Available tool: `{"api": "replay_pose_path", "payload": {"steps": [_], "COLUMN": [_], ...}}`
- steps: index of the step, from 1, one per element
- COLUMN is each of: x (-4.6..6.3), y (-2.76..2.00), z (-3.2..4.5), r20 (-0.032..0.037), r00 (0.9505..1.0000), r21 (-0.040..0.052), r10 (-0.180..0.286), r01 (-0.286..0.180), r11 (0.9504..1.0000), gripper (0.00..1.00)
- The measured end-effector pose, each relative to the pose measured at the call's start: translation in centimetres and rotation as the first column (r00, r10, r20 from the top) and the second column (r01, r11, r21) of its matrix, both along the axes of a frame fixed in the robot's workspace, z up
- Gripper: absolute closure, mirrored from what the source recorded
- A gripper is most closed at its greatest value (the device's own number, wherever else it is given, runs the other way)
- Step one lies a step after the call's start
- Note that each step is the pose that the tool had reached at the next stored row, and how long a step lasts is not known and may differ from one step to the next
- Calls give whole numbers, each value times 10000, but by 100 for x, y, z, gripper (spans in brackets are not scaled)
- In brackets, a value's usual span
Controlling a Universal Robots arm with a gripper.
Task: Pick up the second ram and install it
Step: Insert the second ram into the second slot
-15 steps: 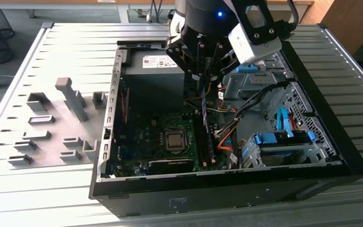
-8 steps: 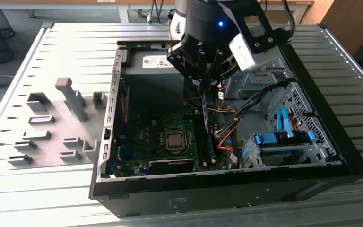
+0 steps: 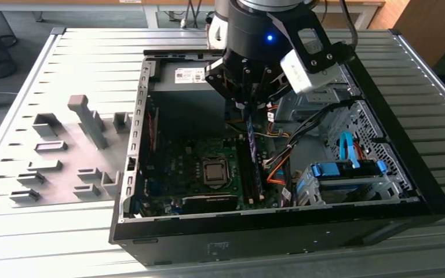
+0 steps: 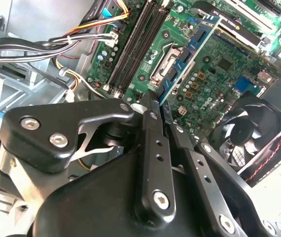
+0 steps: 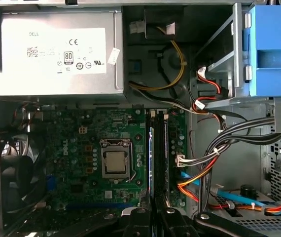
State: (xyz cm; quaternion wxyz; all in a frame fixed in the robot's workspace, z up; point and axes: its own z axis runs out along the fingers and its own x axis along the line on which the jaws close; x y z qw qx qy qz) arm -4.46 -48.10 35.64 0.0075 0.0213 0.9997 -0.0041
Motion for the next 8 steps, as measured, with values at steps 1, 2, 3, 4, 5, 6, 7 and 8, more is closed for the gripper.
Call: {"api": "replay_pose_path", "payload": {"steps": [1, 2, 3, 4, 5, 6, 7, 8], "x": [0, 0, 0, 0, 0, 0, 0, 0], "y": [0, 0, 0, 0, 0, 0, 0, 0], "z": [-6, -12, -18, -25, -31, -37, -42, -45], "r20": [0, 0, 0, 0, 0, 0, 1, 0], "r00": [10000, 10000, 10000, 10000, 10000, 10000, 10000, 10000], "r21": [0, 0, 1, 1, 1, 1, 1, 0], "r10": [0, 0, 0, 0, 0, 0, 0, 0], "r01": [0, 0, 0, 0, 0, 0, 0, 0], "r11": [10000, 10000, 10000, 10000, 10000, 10000, 10000, 10000], "gripper": [86, 86, 86, 86, 86, 86, 86, 86]}}
